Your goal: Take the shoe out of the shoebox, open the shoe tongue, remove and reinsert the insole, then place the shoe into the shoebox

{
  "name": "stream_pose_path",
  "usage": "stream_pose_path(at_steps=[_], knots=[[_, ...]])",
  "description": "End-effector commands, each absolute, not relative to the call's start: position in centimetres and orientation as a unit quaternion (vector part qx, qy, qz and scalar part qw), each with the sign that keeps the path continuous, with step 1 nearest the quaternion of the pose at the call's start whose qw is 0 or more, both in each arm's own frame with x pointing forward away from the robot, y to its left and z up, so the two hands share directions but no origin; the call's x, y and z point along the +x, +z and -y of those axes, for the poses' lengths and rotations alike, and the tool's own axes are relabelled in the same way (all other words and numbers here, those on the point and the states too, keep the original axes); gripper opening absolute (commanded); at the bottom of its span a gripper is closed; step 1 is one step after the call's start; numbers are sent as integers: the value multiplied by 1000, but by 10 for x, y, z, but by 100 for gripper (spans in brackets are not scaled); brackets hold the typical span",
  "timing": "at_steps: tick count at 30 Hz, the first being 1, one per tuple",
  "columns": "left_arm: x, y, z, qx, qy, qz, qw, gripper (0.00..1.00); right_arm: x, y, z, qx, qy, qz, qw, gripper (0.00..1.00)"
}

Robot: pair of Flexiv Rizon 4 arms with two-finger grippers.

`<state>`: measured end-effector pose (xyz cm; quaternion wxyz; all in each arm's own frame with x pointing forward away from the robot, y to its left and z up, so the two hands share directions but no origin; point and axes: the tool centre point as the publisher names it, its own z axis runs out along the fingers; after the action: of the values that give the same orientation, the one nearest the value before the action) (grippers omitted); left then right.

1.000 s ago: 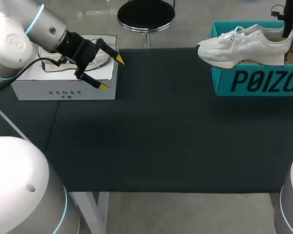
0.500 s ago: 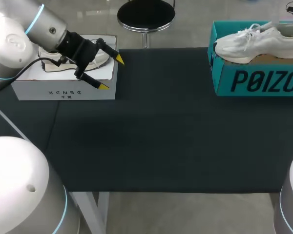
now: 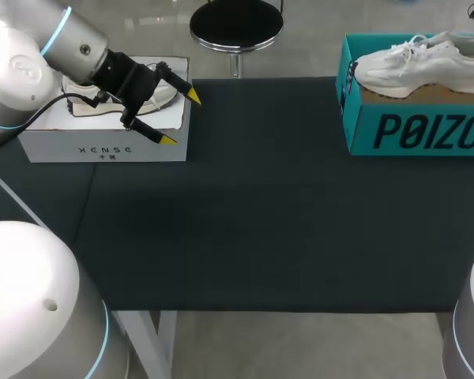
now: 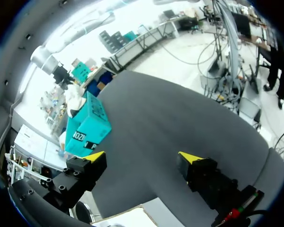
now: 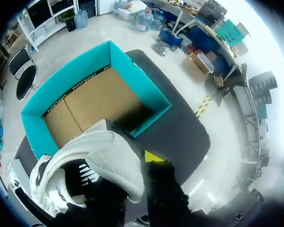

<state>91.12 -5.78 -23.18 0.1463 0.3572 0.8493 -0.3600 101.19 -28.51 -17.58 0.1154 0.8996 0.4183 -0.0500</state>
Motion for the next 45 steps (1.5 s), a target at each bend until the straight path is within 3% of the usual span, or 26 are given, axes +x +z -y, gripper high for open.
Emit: stream_pose_path(at_steps=[1, 11, 23, 45], knots=[[912, -232, 58, 358, -358, -850, 146, 100, 1014, -174, 285, 900, -51, -418, 114, 0], [912, -232, 58, 358, -358, -850, 146, 100, 1014, -174, 285, 900, -51, -418, 114, 0], [912, -232, 58, 358, -358, -850, 146, 100, 1052, -164, 307, 901, -48, -401, 158, 0], [912, -232, 58, 358, -358, -850, 146, 100, 1066, -236, 340, 907, -25, -394, 147, 0]])
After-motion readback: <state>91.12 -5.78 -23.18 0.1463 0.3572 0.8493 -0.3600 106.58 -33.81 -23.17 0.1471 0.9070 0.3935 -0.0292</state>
